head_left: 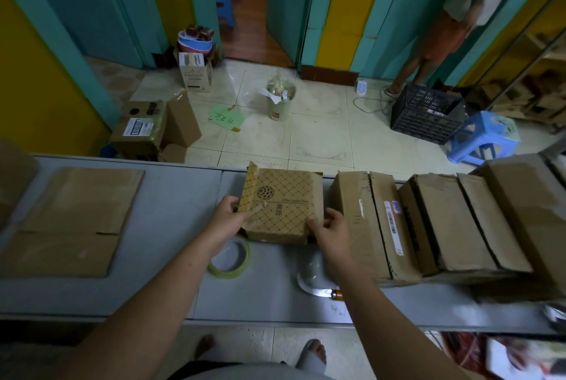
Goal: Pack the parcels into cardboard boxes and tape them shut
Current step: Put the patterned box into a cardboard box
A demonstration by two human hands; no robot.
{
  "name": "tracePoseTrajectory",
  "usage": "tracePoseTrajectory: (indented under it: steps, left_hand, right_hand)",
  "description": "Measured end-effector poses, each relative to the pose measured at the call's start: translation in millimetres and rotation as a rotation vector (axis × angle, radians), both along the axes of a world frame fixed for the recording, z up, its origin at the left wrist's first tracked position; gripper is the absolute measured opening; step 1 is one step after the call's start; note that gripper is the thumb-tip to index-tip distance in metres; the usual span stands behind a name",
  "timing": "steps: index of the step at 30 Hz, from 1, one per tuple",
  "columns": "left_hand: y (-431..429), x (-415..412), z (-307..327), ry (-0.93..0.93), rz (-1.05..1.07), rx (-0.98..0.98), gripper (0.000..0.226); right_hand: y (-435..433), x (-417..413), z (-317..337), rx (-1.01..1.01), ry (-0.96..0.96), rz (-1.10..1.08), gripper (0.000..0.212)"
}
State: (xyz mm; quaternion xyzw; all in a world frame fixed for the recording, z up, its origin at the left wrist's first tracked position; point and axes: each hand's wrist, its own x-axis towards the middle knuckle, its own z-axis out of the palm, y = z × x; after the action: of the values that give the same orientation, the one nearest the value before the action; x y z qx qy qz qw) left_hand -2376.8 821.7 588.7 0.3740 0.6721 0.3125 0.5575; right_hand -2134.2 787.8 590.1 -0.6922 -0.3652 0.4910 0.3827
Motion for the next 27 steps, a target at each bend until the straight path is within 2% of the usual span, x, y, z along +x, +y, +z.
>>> tracePoseTrajectory:
  steps: [3,7,10,12,14,17,19,22,27]
  left_hand:
    - [3,-3,2,0.019,-0.047,-0.027,0.032]
    - [9,-3,6,-0.006,-0.055,0.038,0.038]
    - [12,-7,4,0.012,-0.091,0.113,0.046]
    - [12,-8,1,0.003,-0.128,0.132,0.040]
    - [11,-3,-2,0.030,-0.142,0.129,0.022]
    - [6,-1,-4,0.161,-0.192,0.153,0.030]
    - [5,-9,-5,0.133,-0.250,0.122,0.026]
    - [2,-27,-2,0.008,-0.301,0.010,0.044]
    - [-3,-44,12,-0.178,-0.331,0.001,0.082]
  right_hand:
    - [5,1,4,-0.022,0.024,0.089,0.036]
    - [13,3,8,0.041,0.044,0.138,0.042]
    - [15,1,9,0.133,-0.030,0.175,0.046]
    - [14,-2,4,0.160,-0.113,0.176,0.047]
    - [12,-3,-6,0.125,-0.176,0.172,0.037]
    - [5,1,-19,-0.023,-0.285,0.170,0.022]
    - [-1,4,-25,-0.048,-0.309,0.167,0.020]
    - [-5,6,-22,-0.009,-0.260,0.200,0.029]
    - [-5,5,-12,-0.014,-0.062,0.089,0.031]
